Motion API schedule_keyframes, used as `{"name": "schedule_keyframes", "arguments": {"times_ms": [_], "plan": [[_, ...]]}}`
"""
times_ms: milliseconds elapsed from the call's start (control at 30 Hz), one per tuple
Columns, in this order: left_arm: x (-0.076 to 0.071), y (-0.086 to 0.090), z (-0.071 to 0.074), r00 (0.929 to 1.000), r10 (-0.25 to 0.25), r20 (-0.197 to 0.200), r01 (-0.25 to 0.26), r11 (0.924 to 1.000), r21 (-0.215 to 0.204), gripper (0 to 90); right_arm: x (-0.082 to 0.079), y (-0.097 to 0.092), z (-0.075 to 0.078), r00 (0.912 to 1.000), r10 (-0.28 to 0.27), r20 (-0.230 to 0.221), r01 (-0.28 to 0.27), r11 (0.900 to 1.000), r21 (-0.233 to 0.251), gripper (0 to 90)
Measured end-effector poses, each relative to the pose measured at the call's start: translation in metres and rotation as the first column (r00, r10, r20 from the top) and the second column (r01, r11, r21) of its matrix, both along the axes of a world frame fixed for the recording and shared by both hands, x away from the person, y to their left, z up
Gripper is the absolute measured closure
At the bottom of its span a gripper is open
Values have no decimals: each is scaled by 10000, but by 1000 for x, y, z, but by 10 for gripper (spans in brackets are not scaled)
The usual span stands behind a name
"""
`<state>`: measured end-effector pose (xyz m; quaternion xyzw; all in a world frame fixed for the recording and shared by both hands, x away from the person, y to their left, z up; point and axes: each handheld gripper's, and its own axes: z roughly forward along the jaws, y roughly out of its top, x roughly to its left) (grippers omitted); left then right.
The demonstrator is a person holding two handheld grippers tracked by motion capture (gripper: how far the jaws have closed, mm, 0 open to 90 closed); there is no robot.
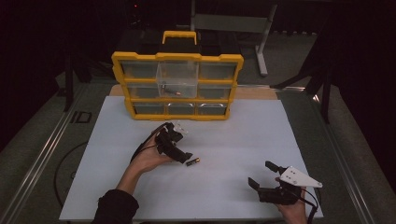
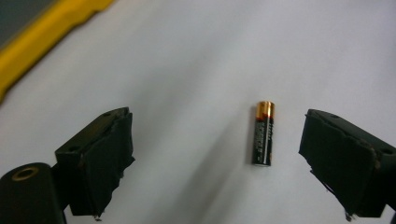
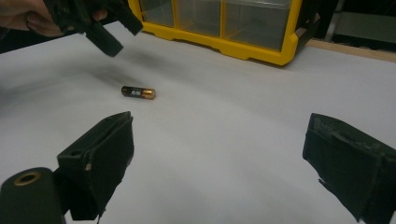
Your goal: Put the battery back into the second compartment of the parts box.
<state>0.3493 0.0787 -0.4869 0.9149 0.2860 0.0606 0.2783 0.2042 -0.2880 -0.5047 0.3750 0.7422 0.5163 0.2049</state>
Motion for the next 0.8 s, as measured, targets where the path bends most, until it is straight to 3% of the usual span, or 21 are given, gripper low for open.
{"name": "schedule_keyframes", "arguments": {"times_ms": [433, 800], "plan": [[-8, -16, -18, 9978, -602, -259, 610, 9977, 307, 166, 0, 0, 0, 10000, 3, 7, -3, 10000, 11, 83], [-11, -22, -24, 9931, -1055, -519, 1080, 9929, 497, 427, 0, 0, 0, 10000, 3, -4, -3, 10000, 9, 83]]}}
